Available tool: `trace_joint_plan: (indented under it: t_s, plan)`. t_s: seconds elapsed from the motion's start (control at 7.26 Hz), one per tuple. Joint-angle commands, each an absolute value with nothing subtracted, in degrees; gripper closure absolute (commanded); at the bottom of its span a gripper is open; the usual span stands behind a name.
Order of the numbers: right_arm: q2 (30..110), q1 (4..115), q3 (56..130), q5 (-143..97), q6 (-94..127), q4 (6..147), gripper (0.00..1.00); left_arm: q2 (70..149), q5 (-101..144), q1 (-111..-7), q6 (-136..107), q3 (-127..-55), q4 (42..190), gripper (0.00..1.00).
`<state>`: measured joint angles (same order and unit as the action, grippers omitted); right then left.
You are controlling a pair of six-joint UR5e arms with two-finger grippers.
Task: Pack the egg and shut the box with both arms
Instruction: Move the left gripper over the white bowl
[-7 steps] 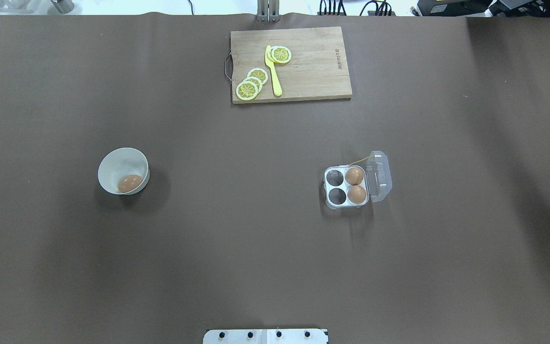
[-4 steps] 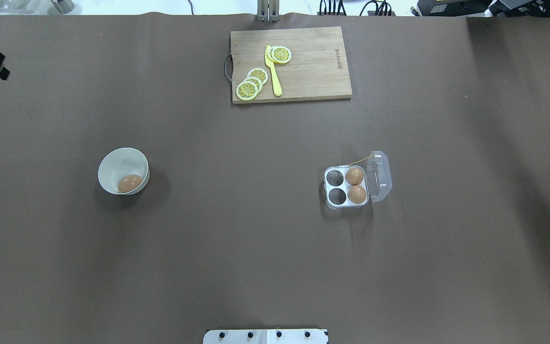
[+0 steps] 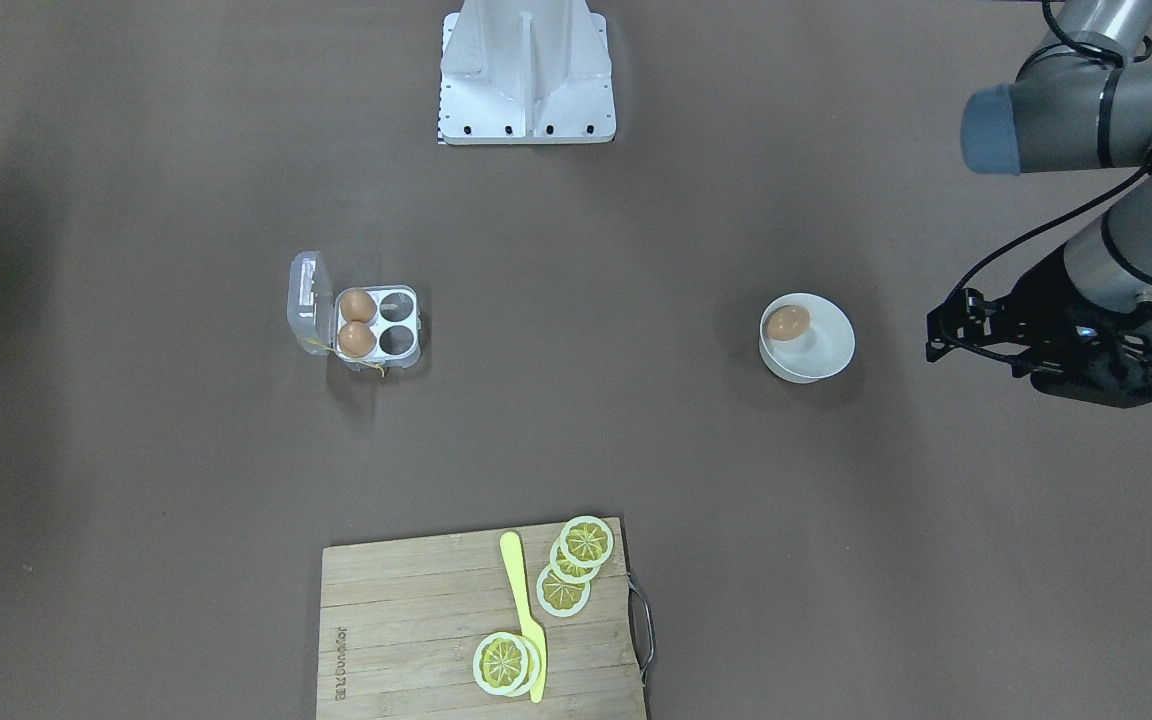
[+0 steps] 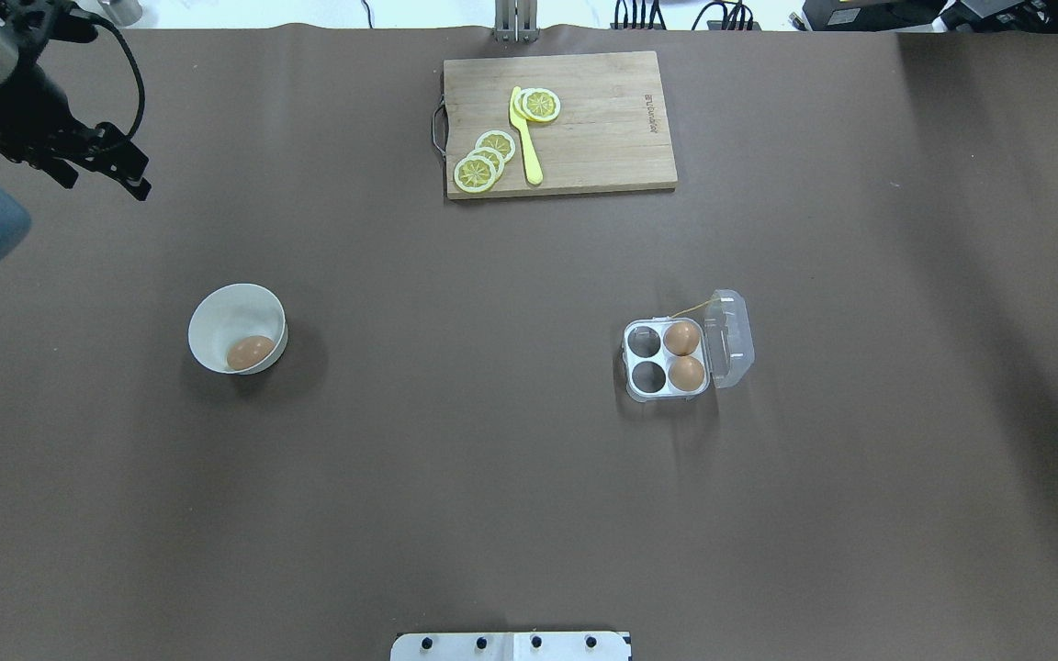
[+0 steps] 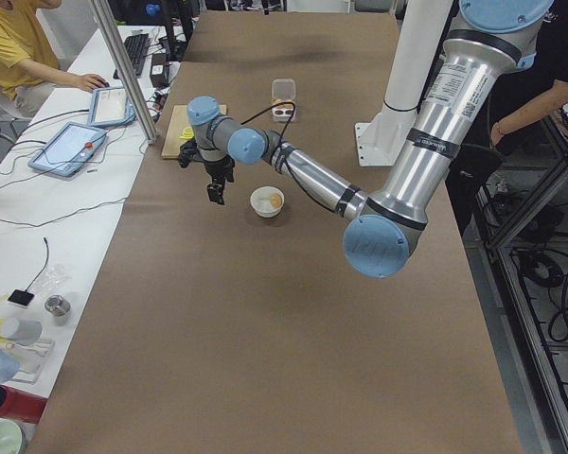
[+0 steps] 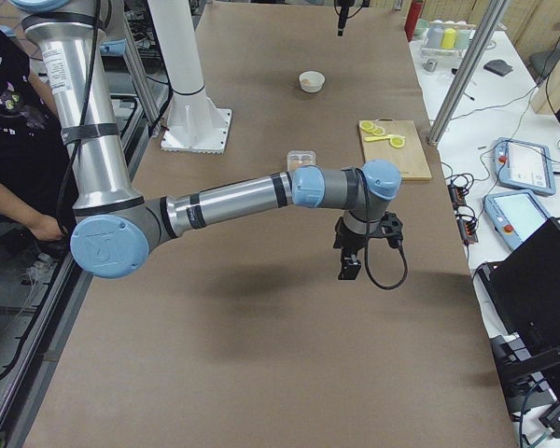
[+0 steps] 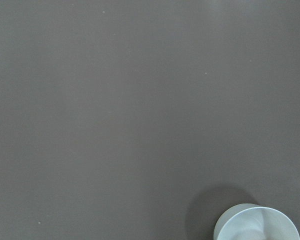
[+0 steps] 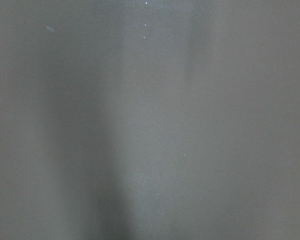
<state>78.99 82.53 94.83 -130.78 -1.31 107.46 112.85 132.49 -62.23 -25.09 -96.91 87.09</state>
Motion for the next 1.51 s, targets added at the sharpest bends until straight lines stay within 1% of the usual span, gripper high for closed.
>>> trace_joint_plan:
  t_s: [0.0, 0.41, 0.69, 1.1, 1.38]
  plan:
    - [79.0, 82.5, 94.7, -130.8, -1.4, 107.5, 0.00, 112.2, 132.5, -56.5, -26.0, -96.9, 88.9, 0.05]
    - [79.3, 82.5, 94.8, -130.9, -1.4, 107.6, 0.00, 112.2, 126.1, -49.5, -27.2, -96.8, 89.8, 0.07]
    - [79.3, 82.5, 94.7, -130.8, -1.5, 107.6, 0.00, 112.3, 126.1, -48.3, -27.2, -97.1, 89.9, 0.15]
    - [79.3, 82.5, 94.7, -130.8, -1.5, 107.7, 0.00, 112.2, 126.7, -45.9, -27.2, -97.0, 91.5, 0.15]
    - [78.9, 82.5, 93.8, -130.6, -1.5, 107.6, 0.00, 112.2, 126.7, -45.4, -25.8, -96.8, 91.4, 0.18]
